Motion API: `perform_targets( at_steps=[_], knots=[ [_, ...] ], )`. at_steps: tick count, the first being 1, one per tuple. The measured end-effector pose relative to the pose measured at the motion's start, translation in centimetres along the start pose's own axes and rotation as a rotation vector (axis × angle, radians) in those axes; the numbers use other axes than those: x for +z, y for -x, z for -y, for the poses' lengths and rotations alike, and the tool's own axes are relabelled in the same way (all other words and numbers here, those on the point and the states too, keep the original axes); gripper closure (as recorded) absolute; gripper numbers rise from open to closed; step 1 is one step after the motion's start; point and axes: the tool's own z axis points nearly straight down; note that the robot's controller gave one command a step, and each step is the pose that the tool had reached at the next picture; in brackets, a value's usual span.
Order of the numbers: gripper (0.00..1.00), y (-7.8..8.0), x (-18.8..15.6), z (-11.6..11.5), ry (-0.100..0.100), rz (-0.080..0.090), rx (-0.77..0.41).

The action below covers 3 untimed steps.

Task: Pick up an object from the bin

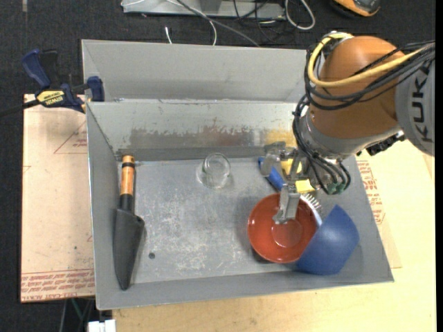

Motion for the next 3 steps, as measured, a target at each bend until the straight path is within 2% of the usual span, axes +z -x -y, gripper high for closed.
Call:
perform_targets(
  at_steps=[1,2,3],
  knots=[
    [0.00,-0.1,5.7,-0.3,0.002,-0.003,0.025],
    [0.00,-0.7,8.6,-0.8,0.001,-0.010,0.028],
    [0.00,-1.0,15.4,-5.8,0.003,-0.014,-0.133]
  ],
)
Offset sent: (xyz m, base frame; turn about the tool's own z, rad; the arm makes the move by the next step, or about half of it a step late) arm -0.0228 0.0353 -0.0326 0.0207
